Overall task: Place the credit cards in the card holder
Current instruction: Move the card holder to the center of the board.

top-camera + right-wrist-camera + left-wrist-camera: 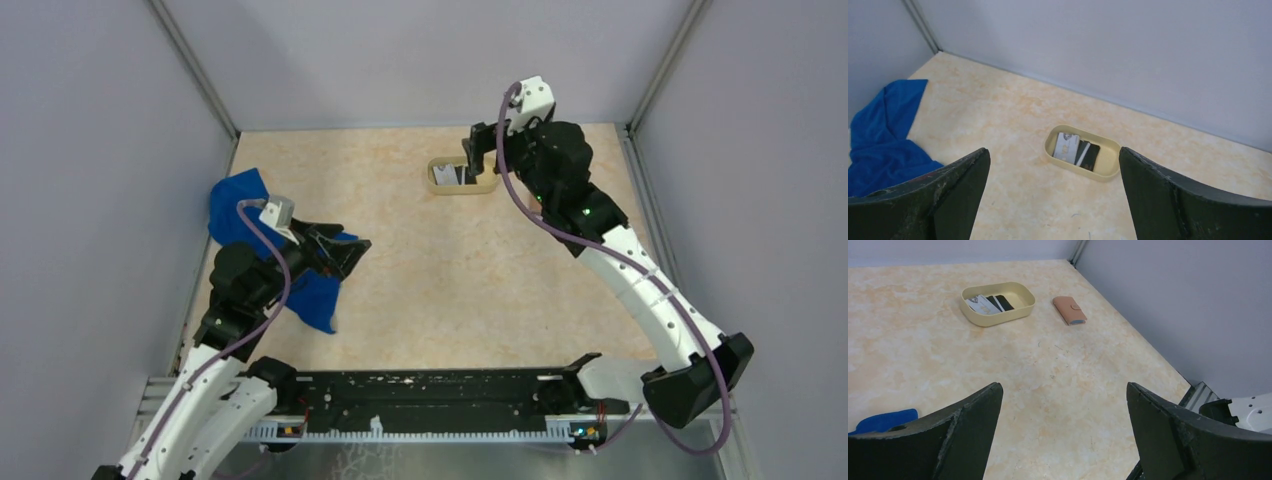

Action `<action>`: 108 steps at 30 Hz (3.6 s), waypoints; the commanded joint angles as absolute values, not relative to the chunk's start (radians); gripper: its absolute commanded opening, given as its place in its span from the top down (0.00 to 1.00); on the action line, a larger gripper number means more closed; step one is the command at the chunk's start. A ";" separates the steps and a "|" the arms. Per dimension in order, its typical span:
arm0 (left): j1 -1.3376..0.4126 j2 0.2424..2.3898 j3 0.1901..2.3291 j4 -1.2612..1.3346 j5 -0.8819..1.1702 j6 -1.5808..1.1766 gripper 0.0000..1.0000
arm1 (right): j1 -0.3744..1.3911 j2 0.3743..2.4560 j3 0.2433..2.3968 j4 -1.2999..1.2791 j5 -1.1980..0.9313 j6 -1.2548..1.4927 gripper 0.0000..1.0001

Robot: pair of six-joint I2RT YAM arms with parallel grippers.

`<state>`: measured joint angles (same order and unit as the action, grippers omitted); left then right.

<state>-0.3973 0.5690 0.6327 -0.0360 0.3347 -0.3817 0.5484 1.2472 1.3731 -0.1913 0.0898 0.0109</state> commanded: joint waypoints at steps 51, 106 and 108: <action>-0.486 1.775 0.638 1.161 0.642 -0.833 0.01 | -0.173 1.958 1.321 -0.237 -0.427 0.137 0.46; -0.854 1.602 0.387 0.942 0.246 -0.732 0.51 | 0.445 1.288 0.811 -0.873 -0.886 -1.809 0.53; -0.857 1.625 0.399 0.930 0.242 -0.745 0.51 | 0.494 1.290 0.763 -0.766 -0.827 -1.725 0.56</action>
